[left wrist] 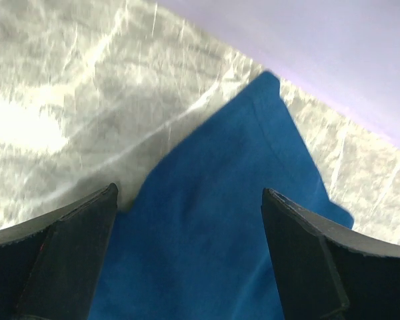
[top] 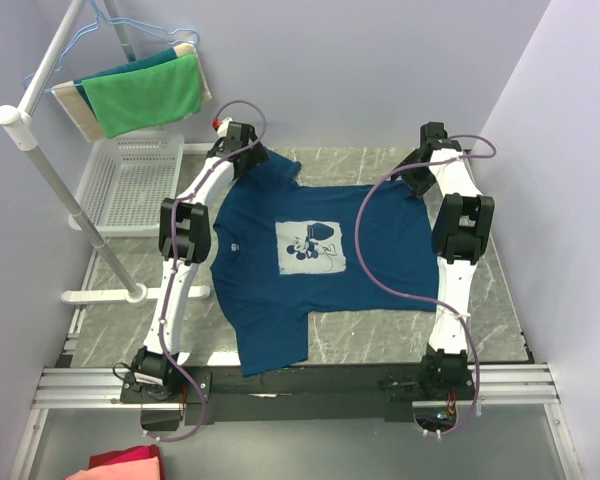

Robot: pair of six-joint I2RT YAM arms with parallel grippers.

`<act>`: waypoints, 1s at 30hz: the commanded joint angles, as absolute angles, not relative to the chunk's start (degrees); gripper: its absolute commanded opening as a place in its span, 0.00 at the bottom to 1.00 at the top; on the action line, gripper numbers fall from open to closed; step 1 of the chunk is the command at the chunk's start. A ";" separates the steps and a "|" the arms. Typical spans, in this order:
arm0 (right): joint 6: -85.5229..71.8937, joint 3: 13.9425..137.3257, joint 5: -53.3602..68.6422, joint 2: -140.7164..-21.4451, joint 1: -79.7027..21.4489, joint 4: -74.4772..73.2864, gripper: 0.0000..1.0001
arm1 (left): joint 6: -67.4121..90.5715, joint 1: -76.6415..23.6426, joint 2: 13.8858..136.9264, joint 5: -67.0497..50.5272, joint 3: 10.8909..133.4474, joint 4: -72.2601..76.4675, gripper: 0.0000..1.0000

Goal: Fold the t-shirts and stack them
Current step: Flatten the tshirt out

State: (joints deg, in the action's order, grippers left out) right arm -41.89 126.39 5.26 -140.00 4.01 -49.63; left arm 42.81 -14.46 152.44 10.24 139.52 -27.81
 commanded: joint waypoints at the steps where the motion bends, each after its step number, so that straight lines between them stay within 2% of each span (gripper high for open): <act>1: -39.21 128.32 2.39 -137.83 4.13 -47.99 0.68 | 43.07 -13.45 151.53 8.87 138.61 -21.28 0.95; 7: -33.86 124.02 -6.14 -131.06 3.52 -44.74 0.71 | 39.74 -13.45 143.27 12.56 134.39 -16.79 0.96; 11: -30.85 124.45 -10.80 -129.55 2.29 -47.63 0.72 | 37.36 -13.88 138.44 14.67 133.95 -21.43 0.97; 14: -29.45 121.92 -11.69 -127.71 1.06 -49.04 0.74 | 36.48 -14.85 136.15 14.41 132.02 -27.93 0.97; 18: -27.42 115.76 -12.13 -123.94 -2.54 -49.48 0.84 | 34.37 -18.10 135.35 19.05 129.73 -39.18 0.98; 21: -27.16 113.03 -12.39 -123.05 -5.53 -52.29 0.87 | 34.80 -20.65 135.18 20.13 126.32 -47.36 0.98; 27: -27.07 109.43 -11.78 -122.87 -9.05 -55.90 0.87 | 38.14 -22.68 130.17 19.87 112.53 -47.38 0.98; 30: -27.68 107.06 -9.50 -123.05 -9.14 -55.20 0.88 | 38.76 -22.68 130.95 21.09 112.93 -49.12 0.98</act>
State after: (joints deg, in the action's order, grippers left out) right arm -27.94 109.45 -10.46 -125.27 -10.04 -53.58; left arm 37.60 -23.97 134.19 18.17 112.90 -45.28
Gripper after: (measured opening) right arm 0.869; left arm 0.975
